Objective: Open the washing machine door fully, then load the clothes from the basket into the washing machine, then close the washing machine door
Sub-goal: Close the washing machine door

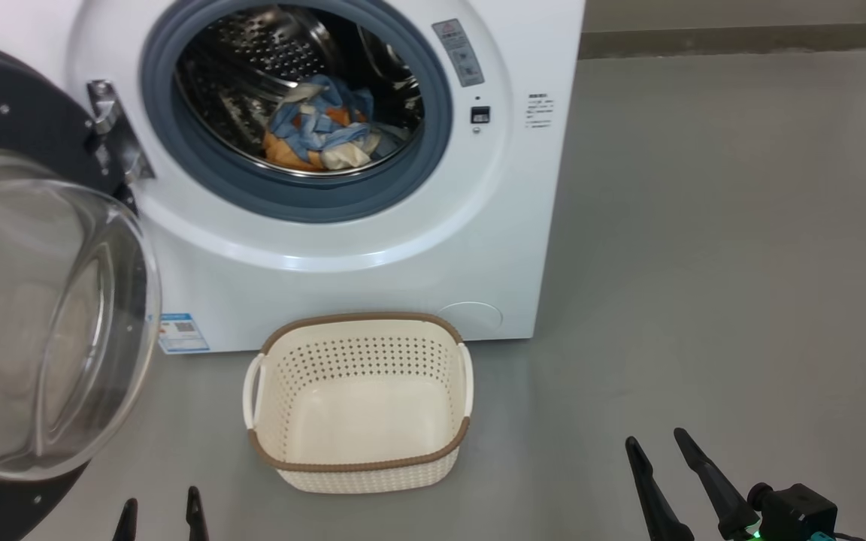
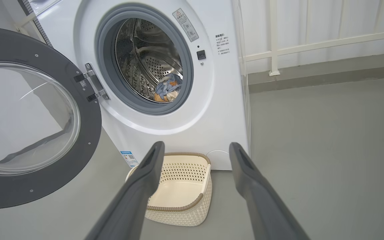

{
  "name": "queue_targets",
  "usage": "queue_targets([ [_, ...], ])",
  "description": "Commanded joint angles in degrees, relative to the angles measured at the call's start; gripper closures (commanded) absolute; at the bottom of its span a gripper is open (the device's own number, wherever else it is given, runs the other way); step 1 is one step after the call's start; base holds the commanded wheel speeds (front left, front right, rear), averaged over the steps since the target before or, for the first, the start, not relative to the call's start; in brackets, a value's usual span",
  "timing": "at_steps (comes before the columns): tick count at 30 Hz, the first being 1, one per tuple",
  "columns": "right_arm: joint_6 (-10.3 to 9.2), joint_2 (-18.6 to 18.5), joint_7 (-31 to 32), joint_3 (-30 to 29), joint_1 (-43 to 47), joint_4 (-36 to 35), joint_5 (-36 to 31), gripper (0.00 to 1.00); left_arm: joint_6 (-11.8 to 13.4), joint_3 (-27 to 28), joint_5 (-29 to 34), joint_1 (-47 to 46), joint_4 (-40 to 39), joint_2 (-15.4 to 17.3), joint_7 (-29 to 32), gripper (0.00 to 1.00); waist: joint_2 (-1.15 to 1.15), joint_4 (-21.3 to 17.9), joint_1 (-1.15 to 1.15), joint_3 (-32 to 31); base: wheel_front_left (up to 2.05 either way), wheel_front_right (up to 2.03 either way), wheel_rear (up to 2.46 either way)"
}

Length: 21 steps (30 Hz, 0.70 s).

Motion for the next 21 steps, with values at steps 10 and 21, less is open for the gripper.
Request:
queue_targets([
  [10,0.1,-2.1,-0.4,2.3,-3.4,-1.8,-0.4,0.0,0.9,2.5,1.0,-1.4,-2.8,0.3,-0.4,0.0,0.0,9.2,0.0,-0.3,0.0,0.0,0.0],
  [21,0.1,-2.9,-0.4,4.0,-5.0,-1.5,-0.1,0.0,1.4,3.2,0.8,-0.9,-3.4,0.3,-0.4,0.0,0.0,20.8,0.0,-1.1,0.0,0.0,0.0],
])
